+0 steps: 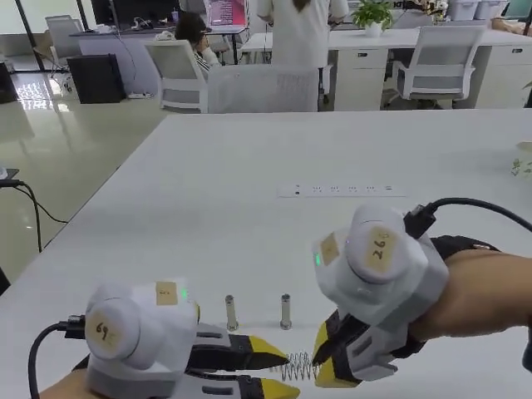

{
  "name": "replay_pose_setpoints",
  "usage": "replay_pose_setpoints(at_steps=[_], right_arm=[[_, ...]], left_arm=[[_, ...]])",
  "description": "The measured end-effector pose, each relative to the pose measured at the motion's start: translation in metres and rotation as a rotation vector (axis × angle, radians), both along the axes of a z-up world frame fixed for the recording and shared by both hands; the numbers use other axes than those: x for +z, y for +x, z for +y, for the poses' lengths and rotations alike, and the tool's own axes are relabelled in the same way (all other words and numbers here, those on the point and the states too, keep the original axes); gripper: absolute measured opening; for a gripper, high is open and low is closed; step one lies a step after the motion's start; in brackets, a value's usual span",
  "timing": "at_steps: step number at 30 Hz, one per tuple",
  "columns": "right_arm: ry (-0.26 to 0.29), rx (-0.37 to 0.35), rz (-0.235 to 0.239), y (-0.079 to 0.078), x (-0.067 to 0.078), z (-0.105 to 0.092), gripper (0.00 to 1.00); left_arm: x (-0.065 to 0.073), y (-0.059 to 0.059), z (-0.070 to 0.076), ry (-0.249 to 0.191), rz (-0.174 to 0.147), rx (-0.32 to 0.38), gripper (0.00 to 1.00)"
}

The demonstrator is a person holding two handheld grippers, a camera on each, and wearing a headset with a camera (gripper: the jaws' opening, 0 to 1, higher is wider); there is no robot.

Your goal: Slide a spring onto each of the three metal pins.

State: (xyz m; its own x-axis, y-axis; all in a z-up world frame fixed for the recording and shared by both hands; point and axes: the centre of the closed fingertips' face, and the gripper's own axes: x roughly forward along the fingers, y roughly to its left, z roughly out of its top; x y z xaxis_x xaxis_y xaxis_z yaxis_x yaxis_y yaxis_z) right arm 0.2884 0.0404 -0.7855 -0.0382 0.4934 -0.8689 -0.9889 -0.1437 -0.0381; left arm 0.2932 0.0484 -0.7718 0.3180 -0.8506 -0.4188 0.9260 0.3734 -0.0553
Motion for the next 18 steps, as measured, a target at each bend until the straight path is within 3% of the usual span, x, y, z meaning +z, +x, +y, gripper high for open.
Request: replay_pose_setpoints(at_steps=[18], right_arm=[[-0.026, 0.049, 0.004, -0.0078, 0.0004, -0.0016, 0.07]], left_arm=[[-0.0038, -0.0063, -0.0058, 0.026, -0.013, -0.042, 0.05]])
